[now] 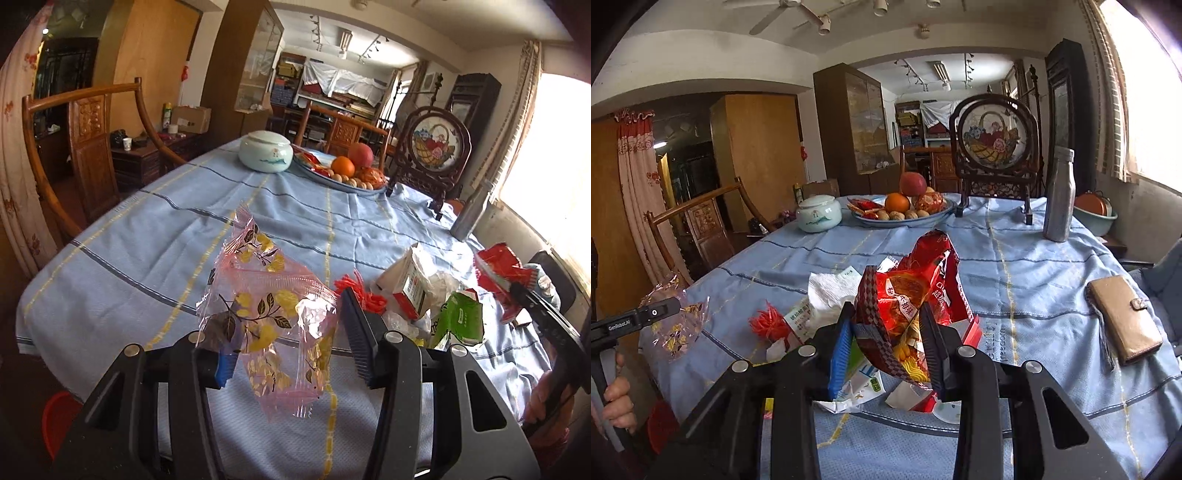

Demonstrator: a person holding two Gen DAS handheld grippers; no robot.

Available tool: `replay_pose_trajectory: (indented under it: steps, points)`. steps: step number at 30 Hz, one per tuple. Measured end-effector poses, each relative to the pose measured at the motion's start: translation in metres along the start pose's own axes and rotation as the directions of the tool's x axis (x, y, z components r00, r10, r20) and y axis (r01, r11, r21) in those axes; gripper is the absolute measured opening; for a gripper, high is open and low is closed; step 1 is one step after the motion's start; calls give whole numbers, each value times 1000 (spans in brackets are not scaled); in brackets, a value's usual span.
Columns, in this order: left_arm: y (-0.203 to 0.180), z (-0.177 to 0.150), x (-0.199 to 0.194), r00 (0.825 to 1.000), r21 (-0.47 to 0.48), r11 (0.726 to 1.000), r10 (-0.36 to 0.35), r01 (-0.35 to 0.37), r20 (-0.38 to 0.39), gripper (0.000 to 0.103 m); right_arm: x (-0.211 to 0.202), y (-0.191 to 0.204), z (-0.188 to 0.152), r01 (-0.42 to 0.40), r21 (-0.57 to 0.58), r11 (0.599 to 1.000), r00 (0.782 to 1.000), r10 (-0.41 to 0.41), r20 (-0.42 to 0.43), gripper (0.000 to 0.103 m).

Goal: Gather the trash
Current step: 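Carry both bags to the red wastebasket and open both grippers over it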

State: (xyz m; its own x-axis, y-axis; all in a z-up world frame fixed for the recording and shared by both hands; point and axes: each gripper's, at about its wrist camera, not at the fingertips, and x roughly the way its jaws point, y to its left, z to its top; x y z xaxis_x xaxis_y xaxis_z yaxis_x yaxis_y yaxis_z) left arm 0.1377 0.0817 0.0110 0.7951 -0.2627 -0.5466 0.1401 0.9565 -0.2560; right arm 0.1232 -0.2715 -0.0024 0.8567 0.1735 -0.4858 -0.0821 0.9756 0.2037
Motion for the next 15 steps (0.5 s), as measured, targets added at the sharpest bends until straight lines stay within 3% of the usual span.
replay_pose_trajectory:
  steps: [4, 8, 13, 15]
  points:
    - [19, -2, -31, 999, -37, 999, 28, -27, 32, 50, -25, 18, 1, -89, -29, 996, 995, 91, 37, 36]
    - [50, -16, -71, 990, -88, 988, 130, -126, 48, 50, -41, 47, -1, -208, -65, 976, 976, 211, 48, 36]
    - [107, -56, -113, 964, -204, 943, 266, -261, -3, 50, -49, 89, -6, -346, -107, 932, 937, 349, 15, 36]
    - [135, -71, -118, 933, -265, 896, 357, -356, -46, 50, -53, 107, -8, -393, -125, 911, 918, 396, -7, 36]
